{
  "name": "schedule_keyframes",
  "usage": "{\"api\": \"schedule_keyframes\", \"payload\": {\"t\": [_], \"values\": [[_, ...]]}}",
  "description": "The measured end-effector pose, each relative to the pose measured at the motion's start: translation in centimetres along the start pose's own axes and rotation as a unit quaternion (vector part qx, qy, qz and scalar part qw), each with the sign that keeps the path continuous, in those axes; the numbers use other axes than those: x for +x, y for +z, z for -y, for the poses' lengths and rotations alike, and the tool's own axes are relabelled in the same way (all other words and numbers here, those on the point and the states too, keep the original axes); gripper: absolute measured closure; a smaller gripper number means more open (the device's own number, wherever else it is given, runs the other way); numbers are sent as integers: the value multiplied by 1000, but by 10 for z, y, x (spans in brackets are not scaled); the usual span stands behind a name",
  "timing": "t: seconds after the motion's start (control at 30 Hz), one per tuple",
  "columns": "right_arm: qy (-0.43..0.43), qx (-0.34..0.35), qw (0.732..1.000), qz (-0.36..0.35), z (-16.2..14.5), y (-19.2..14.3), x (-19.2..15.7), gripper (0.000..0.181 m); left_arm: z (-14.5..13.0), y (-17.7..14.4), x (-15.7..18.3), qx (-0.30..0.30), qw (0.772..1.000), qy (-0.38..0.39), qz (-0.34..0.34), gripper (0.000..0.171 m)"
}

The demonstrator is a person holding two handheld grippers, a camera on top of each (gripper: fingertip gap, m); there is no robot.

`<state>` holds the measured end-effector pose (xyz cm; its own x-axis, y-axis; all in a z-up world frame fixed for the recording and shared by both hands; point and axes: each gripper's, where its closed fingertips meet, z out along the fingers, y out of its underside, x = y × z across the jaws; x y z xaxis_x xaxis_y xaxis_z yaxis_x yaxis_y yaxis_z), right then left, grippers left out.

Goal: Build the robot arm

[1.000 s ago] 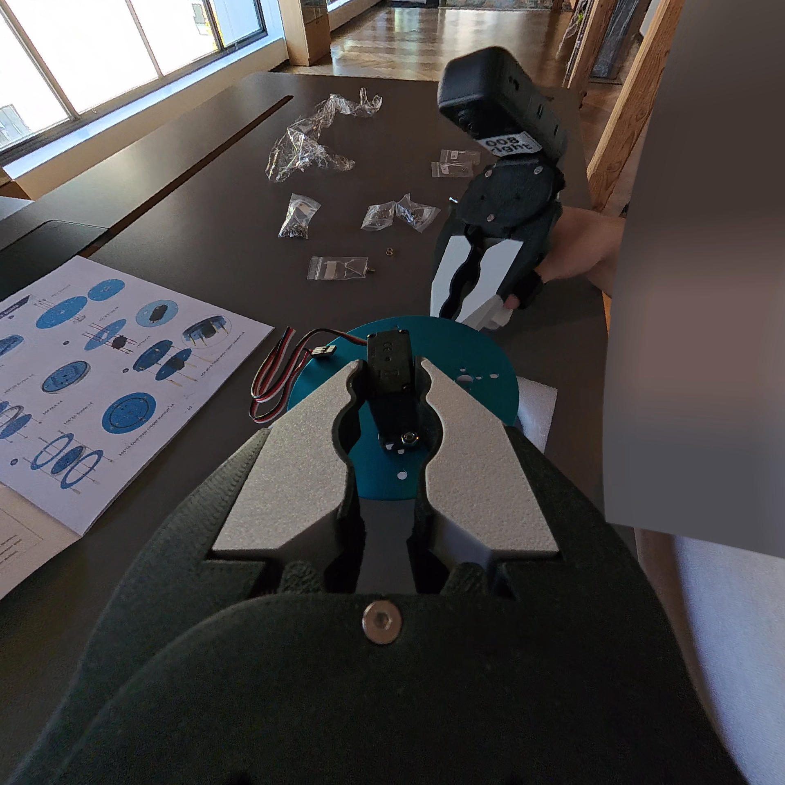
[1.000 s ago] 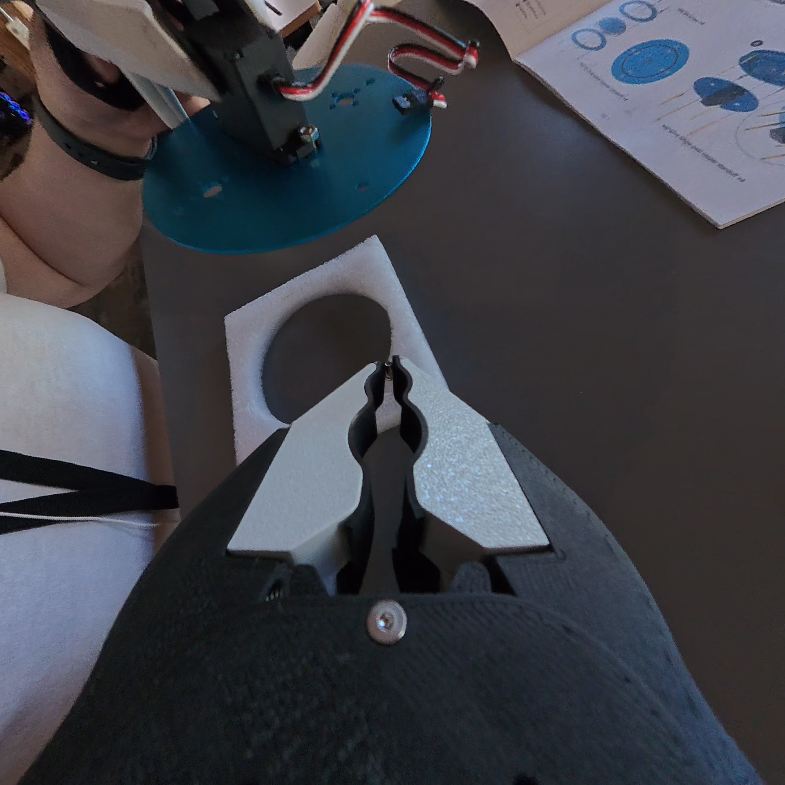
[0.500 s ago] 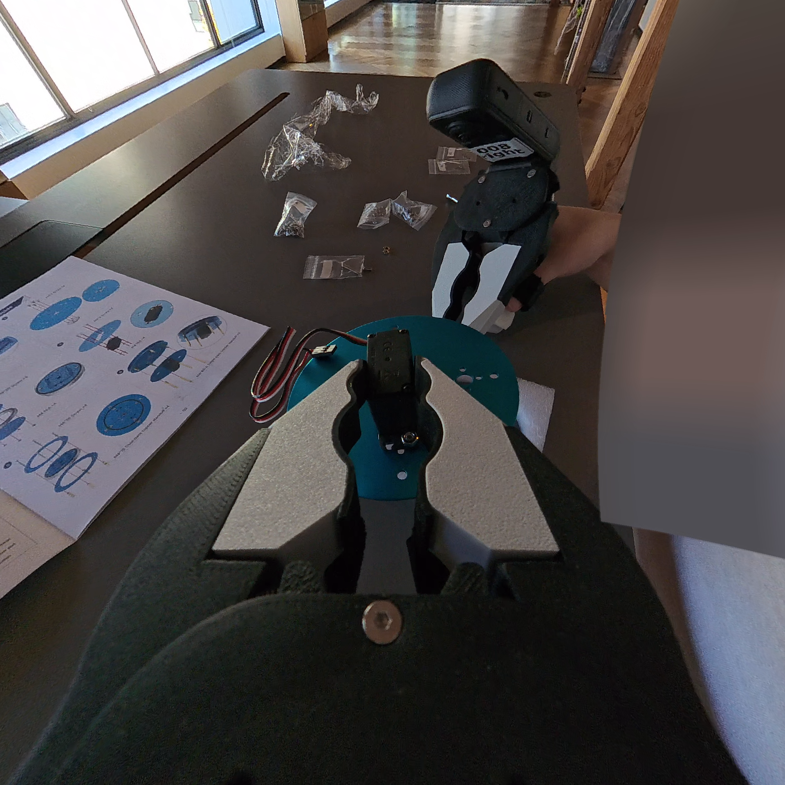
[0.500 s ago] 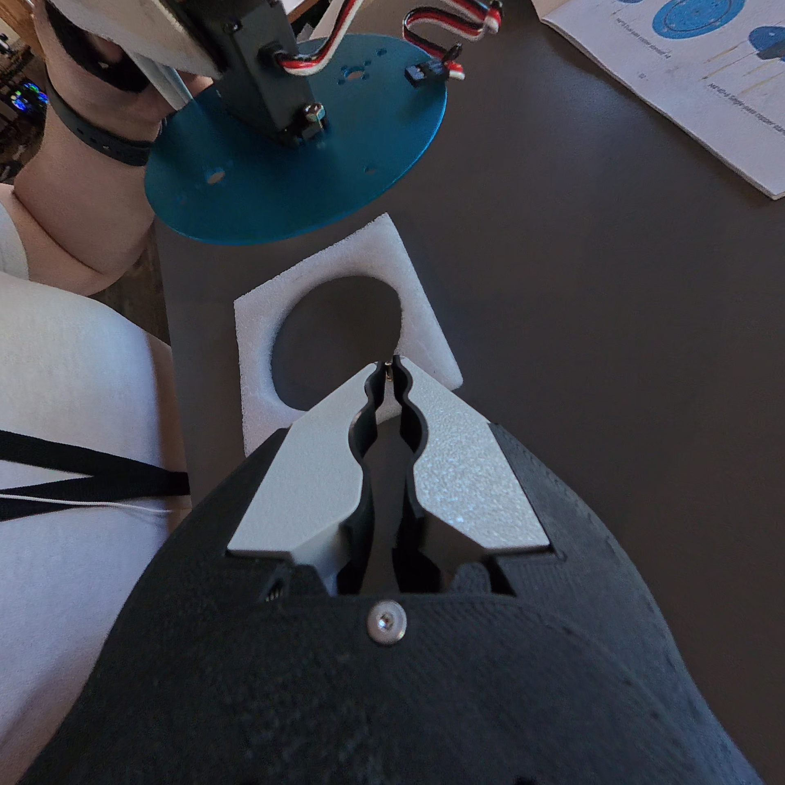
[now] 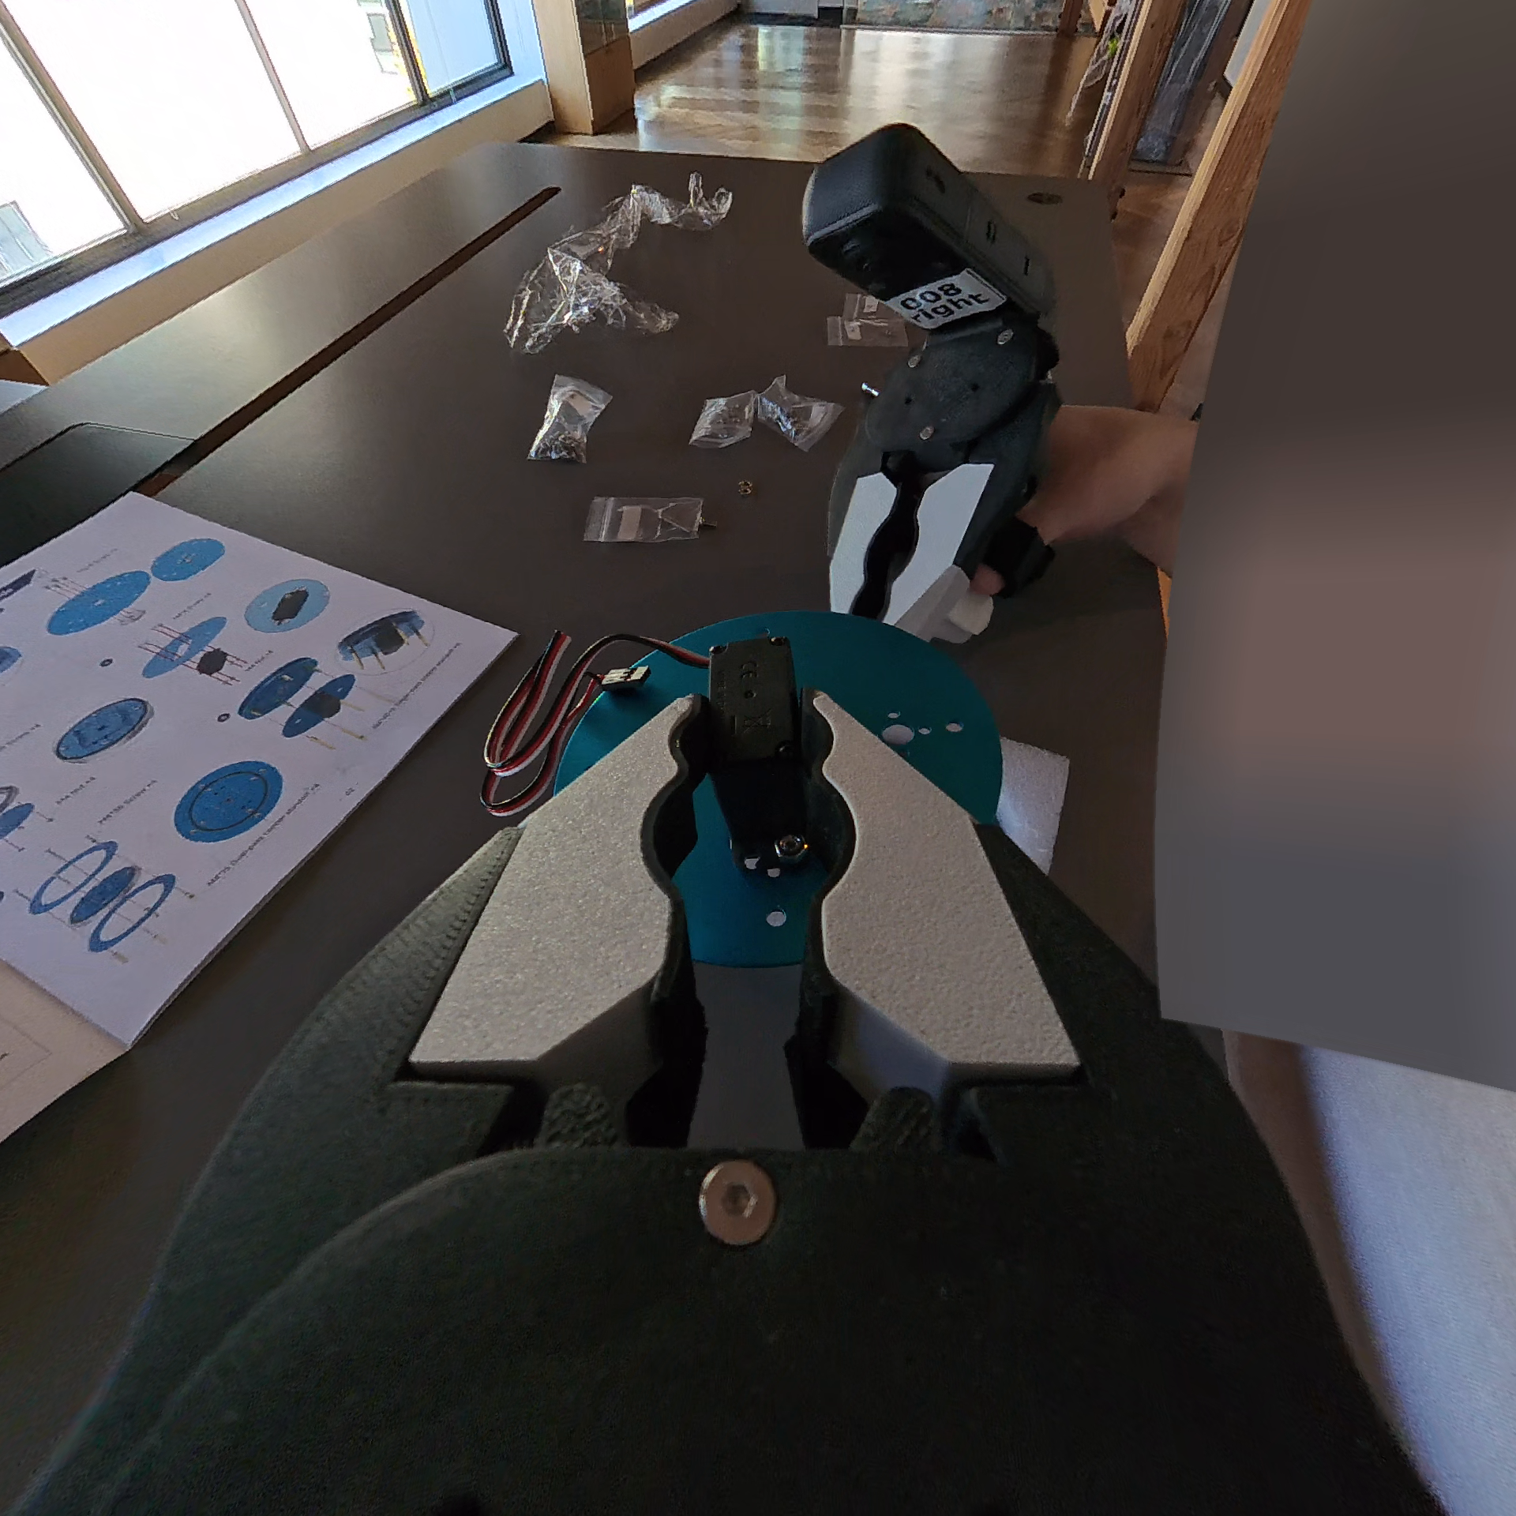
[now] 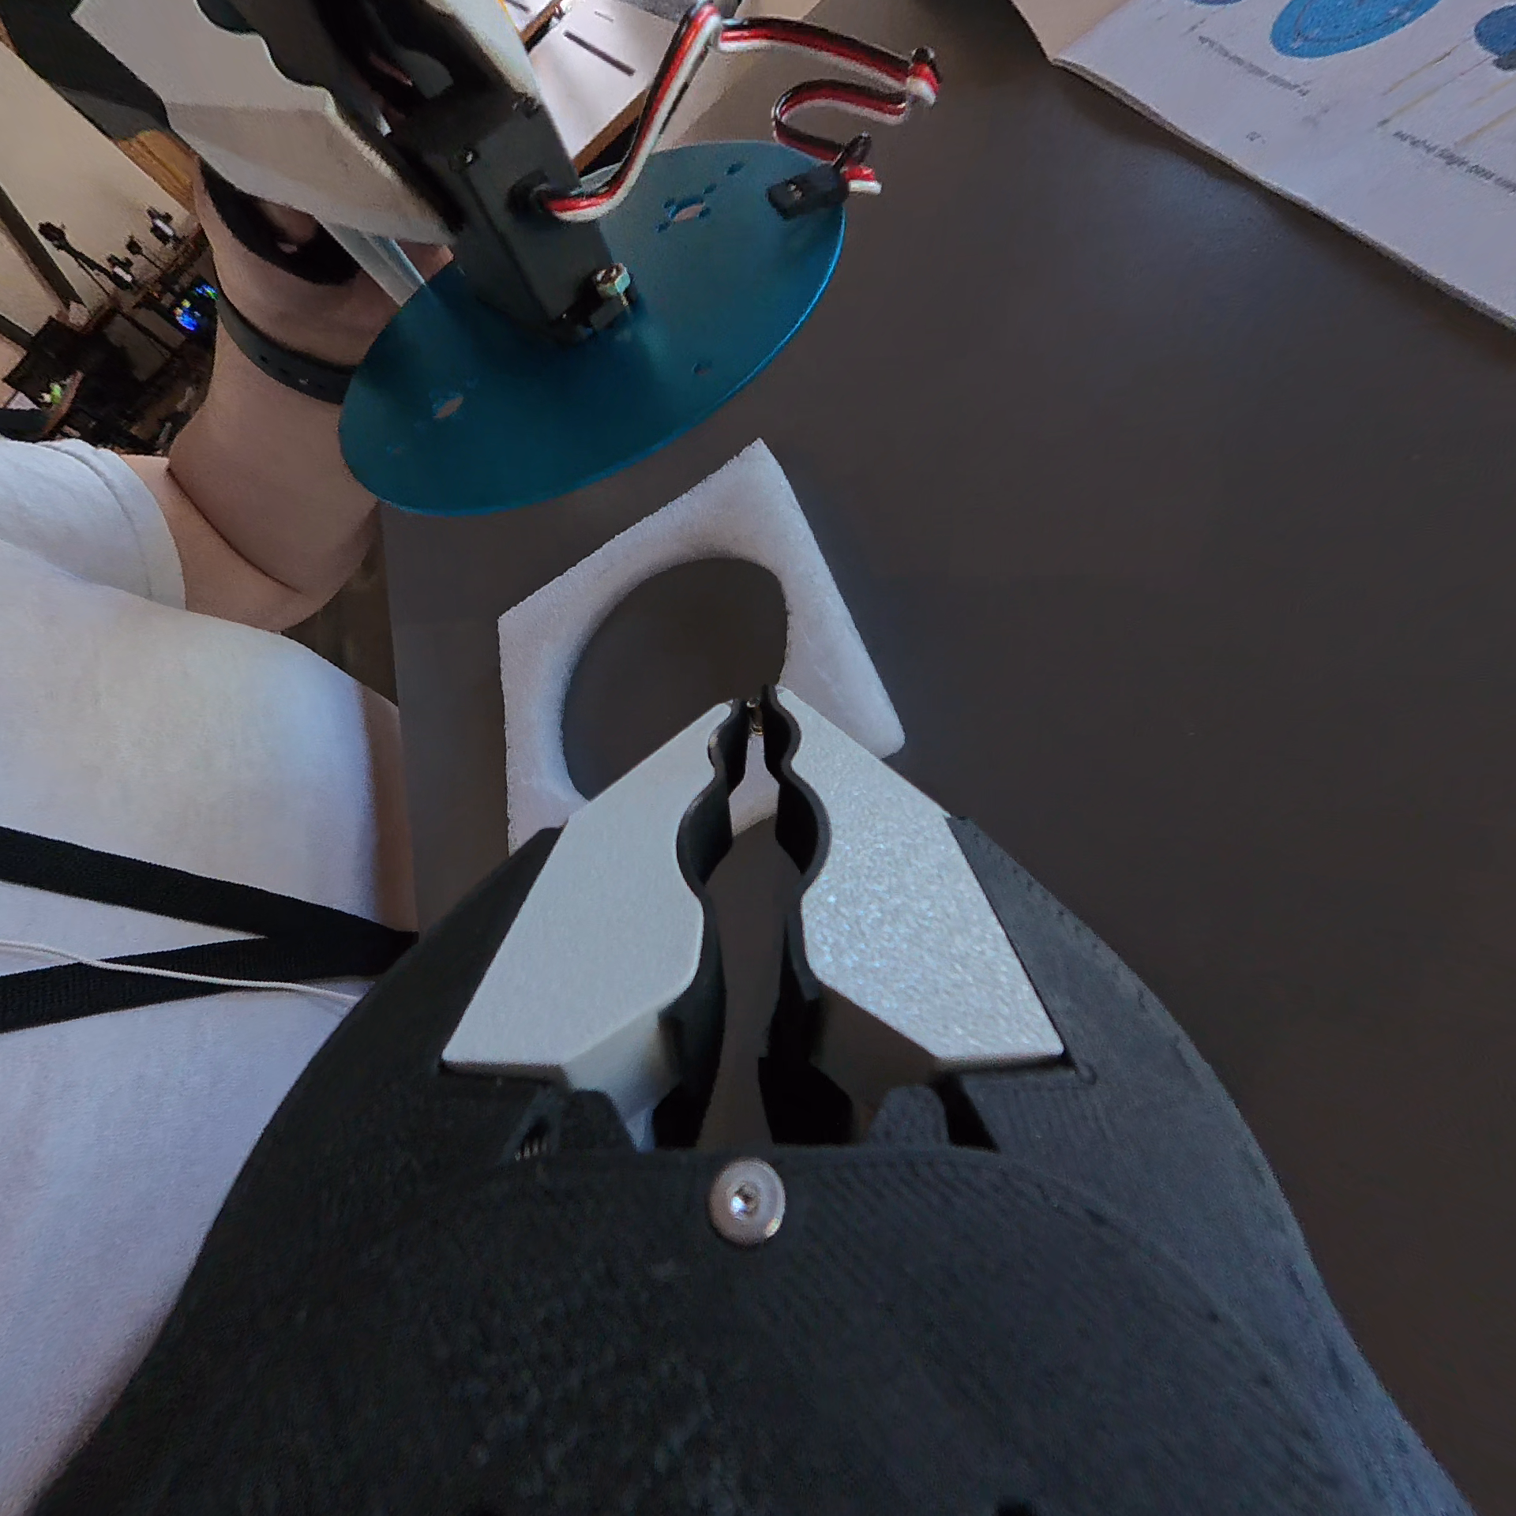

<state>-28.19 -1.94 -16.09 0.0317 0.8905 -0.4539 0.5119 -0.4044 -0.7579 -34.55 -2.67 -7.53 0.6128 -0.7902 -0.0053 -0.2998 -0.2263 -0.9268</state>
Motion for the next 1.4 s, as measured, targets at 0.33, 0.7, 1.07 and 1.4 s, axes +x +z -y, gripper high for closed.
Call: {"api": "schedule_keyframes", "payload": {"t": [0.33, 0.7, 1.07, 1.4], "values": [[-14, -11, 1000, -13, -2, 2, 2, 178, 0, -1, -1, 4, 1000, -2, 0, 151], [-29, -20, 999, -27, -4, 3, 2, 178, 0, -1, -2, 3, 1000, -4, -2, 150], [-33, -16, 999, -32, -3, 1, 2, 169, -1, 1, -2, 0, 1000, -5, -5, 150], [-33, 22, 999, -28, 11, -15, -4, 159, -3, 4, -2, 1, 1000, -5, -8, 150]]}}
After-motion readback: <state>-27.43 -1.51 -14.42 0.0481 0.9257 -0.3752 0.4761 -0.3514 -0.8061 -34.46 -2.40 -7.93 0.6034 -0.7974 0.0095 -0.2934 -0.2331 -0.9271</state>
